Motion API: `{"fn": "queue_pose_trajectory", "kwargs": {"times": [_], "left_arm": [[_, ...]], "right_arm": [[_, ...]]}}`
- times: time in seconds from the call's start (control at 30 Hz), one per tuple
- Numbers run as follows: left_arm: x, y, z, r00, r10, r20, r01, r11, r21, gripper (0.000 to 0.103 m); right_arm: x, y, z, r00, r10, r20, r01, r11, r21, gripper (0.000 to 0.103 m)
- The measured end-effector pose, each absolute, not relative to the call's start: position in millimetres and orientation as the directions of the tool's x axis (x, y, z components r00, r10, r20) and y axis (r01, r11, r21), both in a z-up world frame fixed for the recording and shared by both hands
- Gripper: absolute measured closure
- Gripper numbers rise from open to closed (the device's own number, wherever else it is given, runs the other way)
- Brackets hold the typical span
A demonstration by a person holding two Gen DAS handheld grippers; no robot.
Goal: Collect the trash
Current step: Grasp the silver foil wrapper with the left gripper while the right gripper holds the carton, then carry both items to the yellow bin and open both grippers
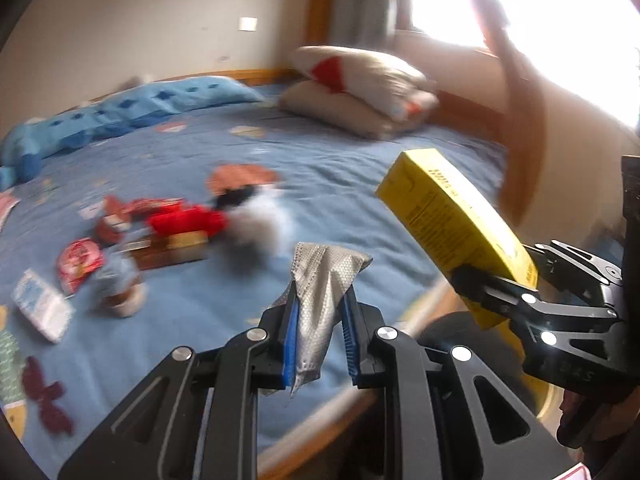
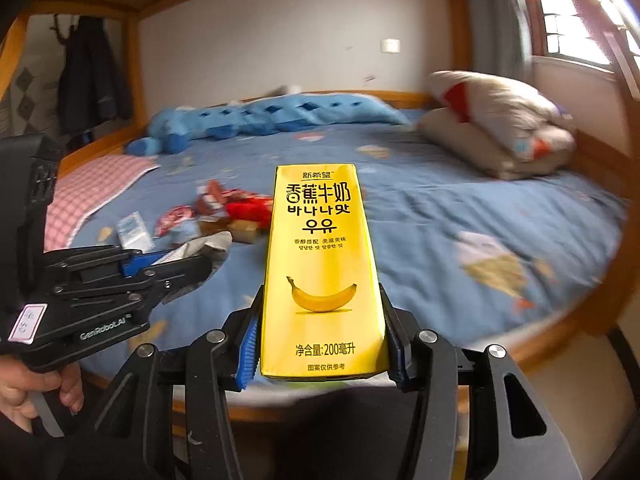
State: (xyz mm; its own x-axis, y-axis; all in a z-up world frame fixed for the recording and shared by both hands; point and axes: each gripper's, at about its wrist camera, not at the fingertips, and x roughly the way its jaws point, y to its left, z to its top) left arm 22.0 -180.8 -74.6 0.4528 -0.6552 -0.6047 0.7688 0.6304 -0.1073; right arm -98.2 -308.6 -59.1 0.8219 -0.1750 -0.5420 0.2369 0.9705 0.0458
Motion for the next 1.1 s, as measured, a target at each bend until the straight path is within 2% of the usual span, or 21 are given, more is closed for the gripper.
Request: {"fn": "queue_pose_trajectory", "kwargs": {"times": [0.2, 0.37, 0.5, 0.73, 0.83, 0.87, 0.9, 0.93, 1.1], "left_arm": [[-26.3, -255.0, -74.9, 0.300, -0.728, -0.616, 0.870, 0.474, -0.136, 0.083], [-77.9, -315.9, -88.8, 0.159, -0.743, -0.650, 0.930, 0.335, -0.155, 0.083], [-114.7, -362.0, -120.0, -0.002, -0.706, -0.708, 0.941, 0.238, -0.240, 0.083], [-148.5, -416.0, -184.6, -0.157, -0.568, -0.808, 0.919, 0.215, -0.329, 0.081], [-150.8, -428.2, -194.9, -0.151, -0.538, -0.829, 0.922, 0.227, -0.314, 0.065], [-149.1, -431.1, -197.4, -0.142, -0.531, -0.835, 0.922, 0.236, -0.307, 0.042], [-147.8, -434.0, -198.8, -0.126, -0.527, -0.840, 0.923, 0.248, -0.294, 0.025], [-147.8, -435.2, -198.6, -0.110, -0.532, -0.839, 0.924, 0.257, -0.284, 0.022], [-143.2, -425.3, -183.1, -0.091, -0.573, -0.814, 0.925, 0.255, -0.283, 0.014]], "right_arm": [[-174.8, -358.1, -61.6, 0.761, -0.316, -0.567, 0.398, 0.917, 0.023, 0.054], [-244.9, -394.7, -86.0, 0.645, -0.417, -0.641, 0.537, 0.844, -0.008, 0.054], [-292.6, -422.0, -119.3, 0.520, -0.465, -0.716, 0.647, 0.762, -0.025, 0.054], [-334.1, -447.7, -181.1, 0.398, -0.414, -0.818, 0.706, 0.708, -0.015, 0.054], [-333.2, -450.4, -192.7, 0.377, -0.400, -0.835, 0.702, 0.712, -0.024, 0.052], [-329.3, -451.2, -197.5, 0.353, -0.404, -0.844, 0.698, 0.714, -0.050, 0.038], [-325.7, -452.5, -198.6, 0.338, -0.422, -0.841, 0.700, 0.710, -0.076, 0.032], [-326.5, -452.8, -197.7, 0.332, -0.446, -0.831, 0.702, 0.706, -0.098, 0.027], [-333.2, -455.1, -180.8, 0.372, -0.491, -0.788, 0.725, 0.684, -0.085, 0.029]]}}
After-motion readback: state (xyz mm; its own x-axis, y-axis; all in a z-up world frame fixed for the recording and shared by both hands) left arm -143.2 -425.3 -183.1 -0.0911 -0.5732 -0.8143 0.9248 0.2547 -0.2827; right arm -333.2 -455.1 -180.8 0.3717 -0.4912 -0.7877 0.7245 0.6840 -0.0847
